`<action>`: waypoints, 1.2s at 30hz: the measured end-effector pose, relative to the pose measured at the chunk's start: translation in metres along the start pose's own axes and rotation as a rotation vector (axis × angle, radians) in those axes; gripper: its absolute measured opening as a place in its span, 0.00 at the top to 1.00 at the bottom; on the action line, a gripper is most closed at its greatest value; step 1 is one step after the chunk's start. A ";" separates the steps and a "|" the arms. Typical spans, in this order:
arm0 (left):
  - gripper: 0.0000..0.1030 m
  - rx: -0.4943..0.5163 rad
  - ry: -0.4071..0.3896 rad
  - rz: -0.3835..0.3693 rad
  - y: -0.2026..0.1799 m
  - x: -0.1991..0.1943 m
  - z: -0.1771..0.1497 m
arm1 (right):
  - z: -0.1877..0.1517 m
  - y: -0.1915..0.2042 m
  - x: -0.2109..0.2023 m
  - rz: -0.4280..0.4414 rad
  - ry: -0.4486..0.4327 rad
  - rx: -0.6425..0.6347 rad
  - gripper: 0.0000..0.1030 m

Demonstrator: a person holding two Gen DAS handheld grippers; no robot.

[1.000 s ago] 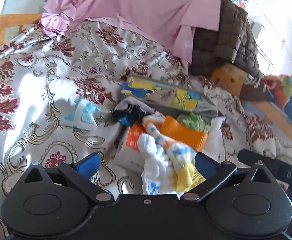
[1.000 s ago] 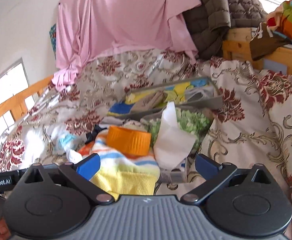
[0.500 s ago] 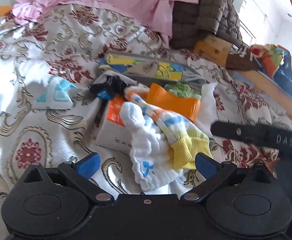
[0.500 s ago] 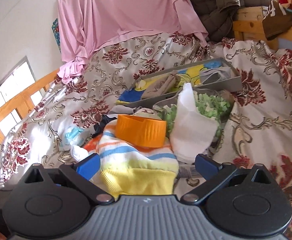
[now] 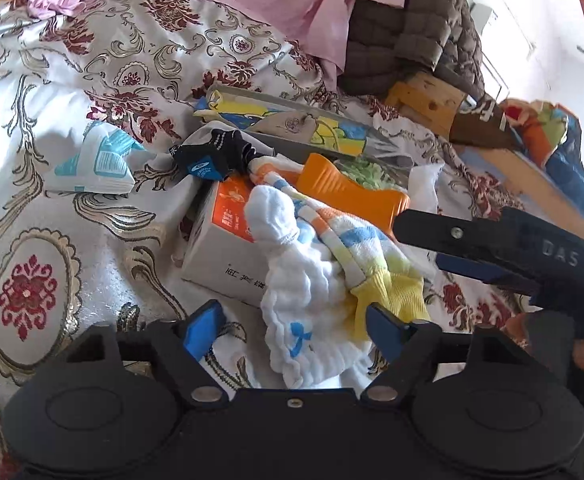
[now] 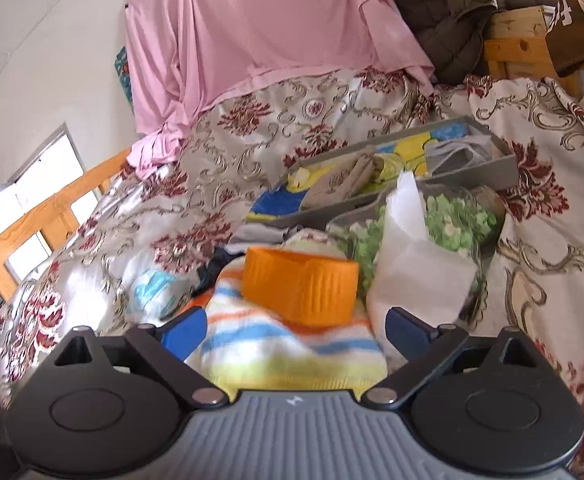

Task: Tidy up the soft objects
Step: 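Grasp the white baby sock with the left gripper while the right gripper grasps the orange cup, then carry the white sock with the left gripper while the right gripper carries the orange cup toward the tray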

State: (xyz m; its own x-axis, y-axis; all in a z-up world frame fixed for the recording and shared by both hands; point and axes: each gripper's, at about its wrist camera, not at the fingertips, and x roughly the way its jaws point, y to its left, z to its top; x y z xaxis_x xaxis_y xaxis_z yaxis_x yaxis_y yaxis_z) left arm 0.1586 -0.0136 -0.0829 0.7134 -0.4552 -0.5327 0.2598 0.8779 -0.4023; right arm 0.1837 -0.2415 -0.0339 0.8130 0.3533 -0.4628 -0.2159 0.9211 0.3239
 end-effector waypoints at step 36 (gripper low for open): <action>0.76 -0.162 -0.008 -0.121 0.016 0.005 -0.003 | 0.007 -0.006 0.039 -0.045 0.031 -0.012 0.53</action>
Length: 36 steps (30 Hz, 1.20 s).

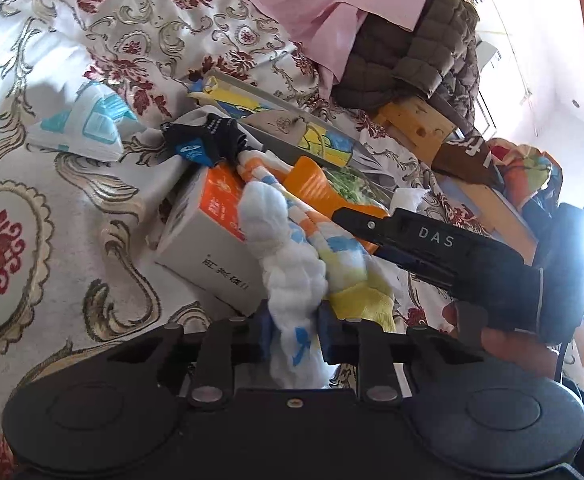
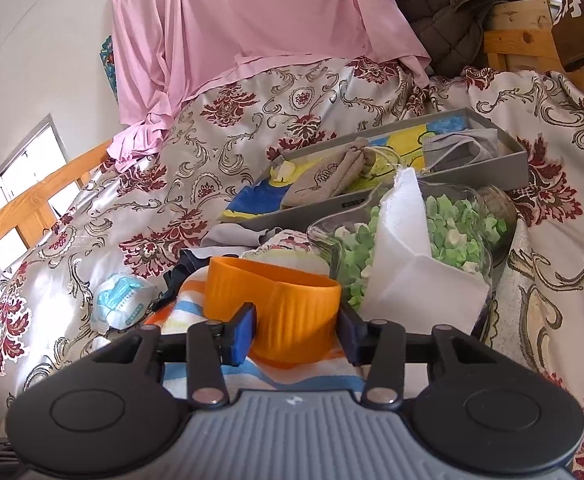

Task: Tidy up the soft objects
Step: 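Carry the white sock with the left gripper while the right gripper carries the orange cup toward the tray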

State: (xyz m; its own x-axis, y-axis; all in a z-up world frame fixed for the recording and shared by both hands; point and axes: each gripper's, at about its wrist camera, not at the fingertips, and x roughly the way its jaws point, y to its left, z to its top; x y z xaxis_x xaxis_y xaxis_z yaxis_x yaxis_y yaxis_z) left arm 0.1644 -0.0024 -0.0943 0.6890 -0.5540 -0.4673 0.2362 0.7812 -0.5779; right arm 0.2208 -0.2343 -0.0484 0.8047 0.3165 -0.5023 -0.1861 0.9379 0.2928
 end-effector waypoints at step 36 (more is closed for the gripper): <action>0.94 0.128 -0.129 0.112 -0.044 -0.042 0.020 | 0.010 0.012 -0.038 -0.030 -0.134 -0.062 0.79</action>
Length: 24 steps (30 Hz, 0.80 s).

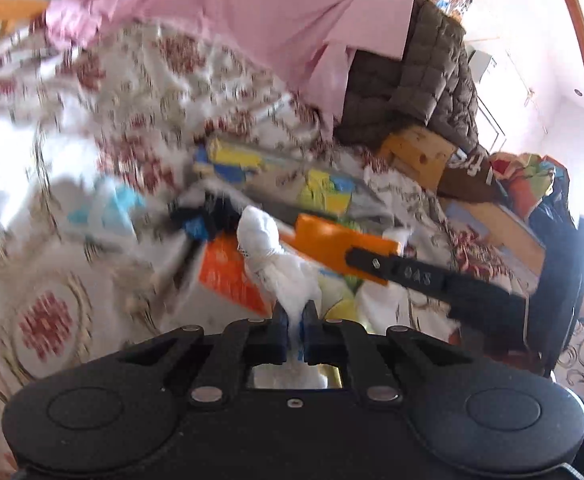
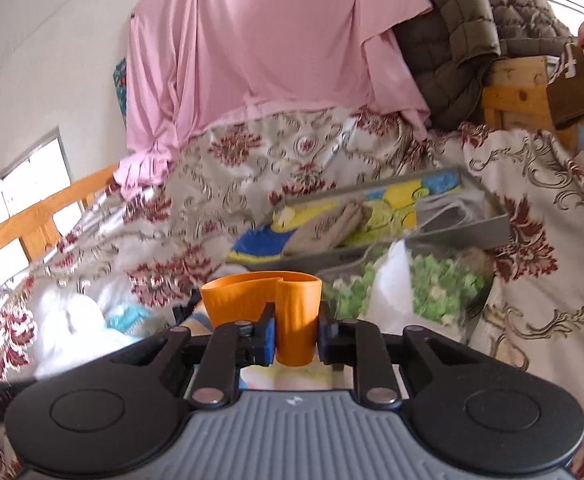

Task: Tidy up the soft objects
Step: 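Carry the white sock with the left gripper while the right gripper carries the orange cup toward the tray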

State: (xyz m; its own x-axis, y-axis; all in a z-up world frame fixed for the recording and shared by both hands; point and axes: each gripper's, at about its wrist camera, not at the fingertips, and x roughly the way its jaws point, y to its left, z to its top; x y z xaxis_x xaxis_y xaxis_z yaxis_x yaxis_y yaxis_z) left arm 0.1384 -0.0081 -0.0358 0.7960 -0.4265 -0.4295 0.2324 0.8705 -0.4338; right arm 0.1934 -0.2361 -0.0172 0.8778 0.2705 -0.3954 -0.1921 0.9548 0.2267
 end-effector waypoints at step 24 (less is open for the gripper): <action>0.94 0.171 -0.215 -0.074 -0.086 0.048 0.137 | 0.078 -0.088 0.032 -0.032 -0.209 0.163 0.79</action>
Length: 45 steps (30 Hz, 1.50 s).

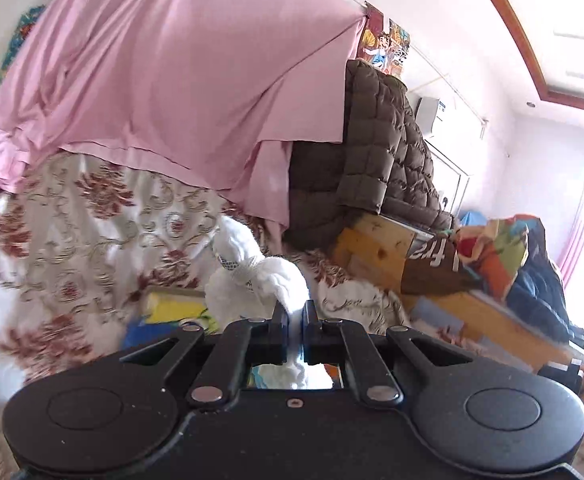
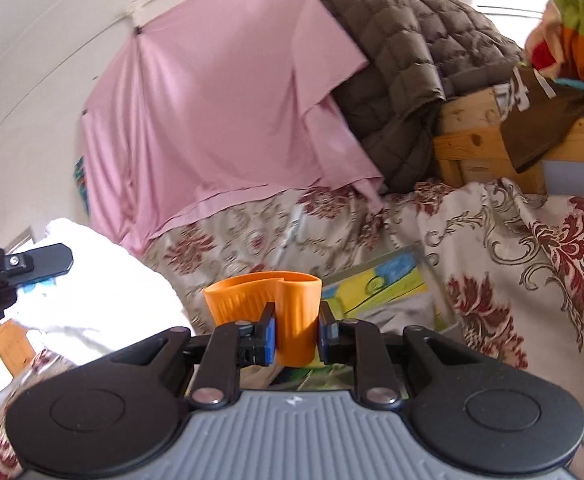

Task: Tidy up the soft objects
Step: 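Carry the white sock with the left gripper while the right gripper carries the orange cup toward the tray, then open the left gripper over the tray while the right gripper releases the orange cup there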

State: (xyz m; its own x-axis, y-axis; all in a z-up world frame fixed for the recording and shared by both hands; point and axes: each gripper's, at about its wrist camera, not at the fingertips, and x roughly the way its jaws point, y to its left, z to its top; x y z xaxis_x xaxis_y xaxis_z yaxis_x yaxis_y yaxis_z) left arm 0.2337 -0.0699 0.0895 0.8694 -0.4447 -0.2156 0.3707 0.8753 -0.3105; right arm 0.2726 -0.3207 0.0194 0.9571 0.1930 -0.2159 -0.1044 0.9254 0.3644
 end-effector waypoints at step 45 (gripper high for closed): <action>0.82 -0.076 0.376 0.204 0.056 0.247 -0.067 | -0.006 -0.054 0.112 -0.201 0.246 -0.033 0.56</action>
State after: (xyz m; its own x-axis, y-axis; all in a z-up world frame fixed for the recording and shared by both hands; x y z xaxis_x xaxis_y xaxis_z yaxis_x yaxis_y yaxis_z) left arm 0.4476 -0.1432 -0.0429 0.7379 -0.3142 -0.5973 0.1657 0.9423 -0.2909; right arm 0.3836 -0.3476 -0.0297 0.8659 0.0743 -0.4947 0.0678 0.9623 0.2632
